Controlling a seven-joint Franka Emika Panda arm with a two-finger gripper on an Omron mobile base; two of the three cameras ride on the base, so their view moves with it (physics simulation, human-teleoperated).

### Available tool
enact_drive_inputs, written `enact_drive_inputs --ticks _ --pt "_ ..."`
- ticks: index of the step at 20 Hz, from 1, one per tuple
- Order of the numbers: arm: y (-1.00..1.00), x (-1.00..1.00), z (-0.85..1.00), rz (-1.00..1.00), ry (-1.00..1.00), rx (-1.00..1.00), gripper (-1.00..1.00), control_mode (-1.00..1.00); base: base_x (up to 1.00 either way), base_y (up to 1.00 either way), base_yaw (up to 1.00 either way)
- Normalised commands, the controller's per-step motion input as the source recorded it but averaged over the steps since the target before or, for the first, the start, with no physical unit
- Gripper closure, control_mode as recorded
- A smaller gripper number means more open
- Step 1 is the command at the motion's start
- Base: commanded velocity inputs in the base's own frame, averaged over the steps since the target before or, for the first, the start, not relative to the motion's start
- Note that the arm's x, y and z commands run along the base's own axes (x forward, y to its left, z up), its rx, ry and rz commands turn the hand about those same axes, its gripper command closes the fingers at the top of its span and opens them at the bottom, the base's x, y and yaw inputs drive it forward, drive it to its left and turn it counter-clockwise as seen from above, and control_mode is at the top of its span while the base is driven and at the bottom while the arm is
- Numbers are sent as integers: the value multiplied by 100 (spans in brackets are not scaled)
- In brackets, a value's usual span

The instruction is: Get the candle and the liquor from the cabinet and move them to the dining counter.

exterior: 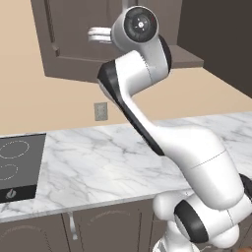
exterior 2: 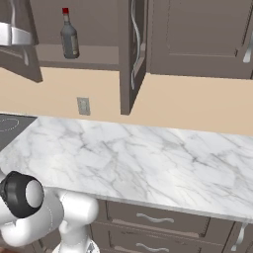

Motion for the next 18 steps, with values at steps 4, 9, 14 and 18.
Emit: enact_drive_inputs --ticks 4,9,14,18 --pt "53 -48 19 -2 -1 0 100 -100 0 0 0" --pt "57 -40 14 -1 0 0 100 -100 0 0 0" --pt "64 -29 13 0 0 0 100 -100 0 0 0" --pt "65 -20 10 0 -3 0 100 -100 0 0 0"
